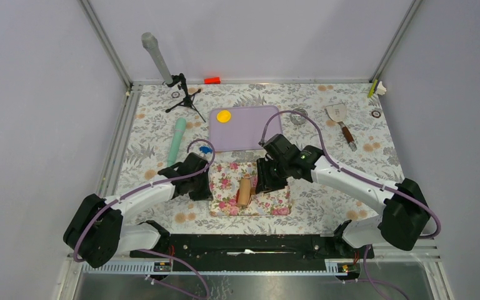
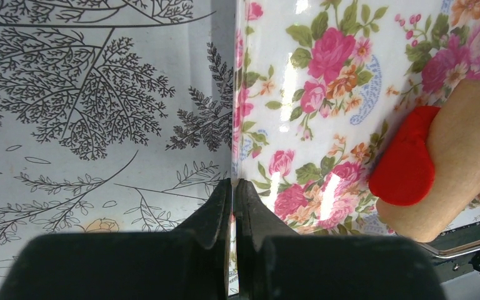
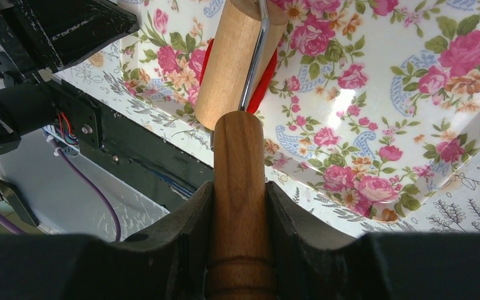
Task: Roll out the dumpling wrappers from the dough
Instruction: Flatten out the dough on the work surface.
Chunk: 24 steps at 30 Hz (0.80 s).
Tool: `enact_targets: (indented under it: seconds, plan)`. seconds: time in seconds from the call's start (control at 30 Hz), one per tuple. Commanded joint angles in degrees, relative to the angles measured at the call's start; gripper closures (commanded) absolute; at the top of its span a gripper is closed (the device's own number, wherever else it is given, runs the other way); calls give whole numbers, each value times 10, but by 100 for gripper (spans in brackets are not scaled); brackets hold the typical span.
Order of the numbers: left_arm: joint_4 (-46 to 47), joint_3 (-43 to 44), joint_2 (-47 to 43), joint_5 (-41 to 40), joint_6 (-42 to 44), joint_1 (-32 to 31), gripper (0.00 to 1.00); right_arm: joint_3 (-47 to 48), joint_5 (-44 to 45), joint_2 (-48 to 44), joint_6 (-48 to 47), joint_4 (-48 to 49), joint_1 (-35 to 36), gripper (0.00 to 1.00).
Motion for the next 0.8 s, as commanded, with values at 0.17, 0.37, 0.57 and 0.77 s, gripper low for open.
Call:
enact_targets:
  seconds: [0.17,0.37,0.57,0.77]
  plan:
    - [27,10,-24,-20,-3,2,100,-20,101,-25,-15,-98,2,100]
    - [23,13,-20,-21,4,2,100,-12,124,-31,-9,-113,2,100]
    - [22,13,-19,-14,13,1,100,-46,79,-17,11,-57,2,100]
    - [19,10,-27,-12,11,2,100,-40,86,24,13,-32,3,100]
